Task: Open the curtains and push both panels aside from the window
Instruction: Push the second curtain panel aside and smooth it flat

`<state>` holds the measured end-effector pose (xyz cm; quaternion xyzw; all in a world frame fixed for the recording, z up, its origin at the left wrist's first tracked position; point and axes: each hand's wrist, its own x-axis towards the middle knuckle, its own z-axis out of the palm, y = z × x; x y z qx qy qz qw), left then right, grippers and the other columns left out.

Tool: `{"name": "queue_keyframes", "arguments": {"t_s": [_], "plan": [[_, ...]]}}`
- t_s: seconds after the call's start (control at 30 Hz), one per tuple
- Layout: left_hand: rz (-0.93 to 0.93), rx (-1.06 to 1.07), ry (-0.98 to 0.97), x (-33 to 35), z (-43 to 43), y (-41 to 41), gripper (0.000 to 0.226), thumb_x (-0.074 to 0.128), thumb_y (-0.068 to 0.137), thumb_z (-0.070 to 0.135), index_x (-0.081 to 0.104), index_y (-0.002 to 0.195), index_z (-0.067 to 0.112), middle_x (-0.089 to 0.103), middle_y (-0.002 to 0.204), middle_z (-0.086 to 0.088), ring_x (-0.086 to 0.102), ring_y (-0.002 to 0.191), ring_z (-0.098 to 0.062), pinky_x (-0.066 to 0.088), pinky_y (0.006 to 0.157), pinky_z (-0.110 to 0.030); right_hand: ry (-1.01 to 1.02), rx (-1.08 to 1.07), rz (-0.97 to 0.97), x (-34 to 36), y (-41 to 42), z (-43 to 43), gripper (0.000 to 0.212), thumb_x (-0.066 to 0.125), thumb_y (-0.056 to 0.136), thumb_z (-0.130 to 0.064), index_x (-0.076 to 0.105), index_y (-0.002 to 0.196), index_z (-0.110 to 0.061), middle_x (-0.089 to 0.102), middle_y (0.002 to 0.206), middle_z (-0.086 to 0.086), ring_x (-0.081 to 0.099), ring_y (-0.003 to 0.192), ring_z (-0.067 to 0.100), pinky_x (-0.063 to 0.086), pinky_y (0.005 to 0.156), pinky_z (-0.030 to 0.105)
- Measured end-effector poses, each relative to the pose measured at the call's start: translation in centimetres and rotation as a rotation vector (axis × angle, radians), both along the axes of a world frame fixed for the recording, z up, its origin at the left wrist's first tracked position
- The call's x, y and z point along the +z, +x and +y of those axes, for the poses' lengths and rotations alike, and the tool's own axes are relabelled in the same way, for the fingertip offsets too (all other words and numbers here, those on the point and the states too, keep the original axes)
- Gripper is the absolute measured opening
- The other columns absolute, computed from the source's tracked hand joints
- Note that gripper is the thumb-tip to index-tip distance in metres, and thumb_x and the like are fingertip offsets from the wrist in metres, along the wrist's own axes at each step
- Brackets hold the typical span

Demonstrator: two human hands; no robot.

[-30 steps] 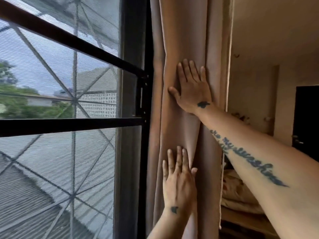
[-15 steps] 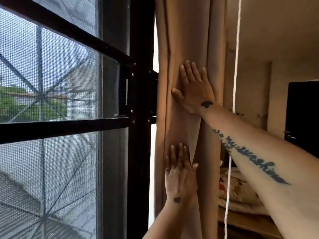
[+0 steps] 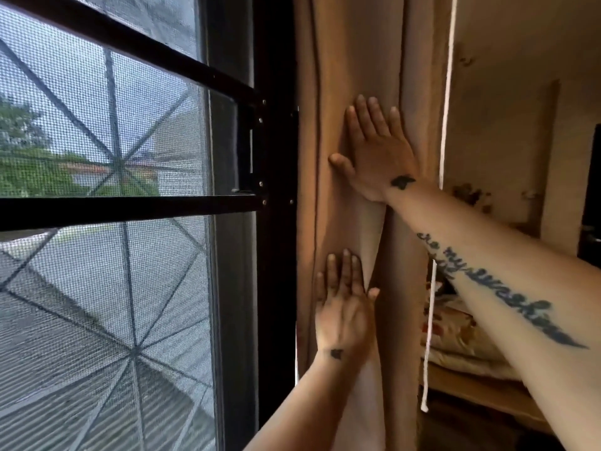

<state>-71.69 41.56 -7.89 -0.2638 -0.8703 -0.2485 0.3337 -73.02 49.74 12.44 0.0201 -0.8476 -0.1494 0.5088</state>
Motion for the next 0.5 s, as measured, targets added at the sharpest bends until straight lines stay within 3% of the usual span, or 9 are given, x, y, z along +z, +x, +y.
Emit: {"name": "queue_keyframes", "arguments": {"t_s": [0.13, 0.23, 0.37, 0.5], "plan": [[0.027, 0.015, -0.024, -0.1, -1.7, 1.1, 0.060, 0.026, 0.097, 0.034, -0.010, 0.142, 0.017, -0.005, 0.158, -0.003, -0.037, 0.125, -0.018, -0.035, 0.103, -0.027, 0.020, 0.028, 0.050, -1.1, 0.4, -0.9, 0.074, 0.023, 0.087, -0.055, 0.004, 0.142, -0.009, 0.006, 0.155, 0.013, -0.002, 0.143, 0.025, -0.005, 0.115, 0.045], [0.044, 0.061, -0.063, -0.1, -3.0, 2.1, 0.060, 0.025, 0.097, 0.036, -0.004, 0.145, 0.014, -0.003, 0.159, -0.003, -0.034, 0.129, -0.016, -0.027, 0.107, -0.033, 0.001, 0.039, 0.026, -2.0, 1.3, -1.5, 0.074, 0.020, 0.087, -0.056, 0.005, 0.141, -0.008, 0.006, 0.155, 0.013, -0.002, 0.143, 0.025, -0.006, 0.115, 0.044], [0.046, 0.112, -0.086, -0.1, -4.7, 4.4, 0.061, 0.025, 0.097, 0.038, 0.001, 0.146, 0.013, 0.001, 0.159, -0.005, -0.017, 0.142, -0.018, -0.016, 0.112, -0.031, -0.008, 0.070, -0.020, -2.4, 3.4, -3.0, 0.074, 0.021, 0.088, -0.056, 0.007, 0.141, -0.007, 0.007, 0.155, 0.015, 0.000, 0.143, 0.027, -0.004, 0.116, 0.045], [-0.003, 0.142, -0.153, -1.1, -7.6, 7.7, 0.063, 0.022, 0.096, 0.043, -0.002, 0.146, 0.013, -0.006, 0.159, -0.006, -0.022, 0.140, -0.016, -0.012, 0.114, -0.035, -0.080, 0.088, -0.060, -2.5, 6.1, -4.0, 0.071, 0.025, 0.089, -0.053, 0.009, 0.141, -0.007, 0.008, 0.155, 0.015, 0.001, 0.143, 0.028, 0.003, 0.117, 0.045]]}}
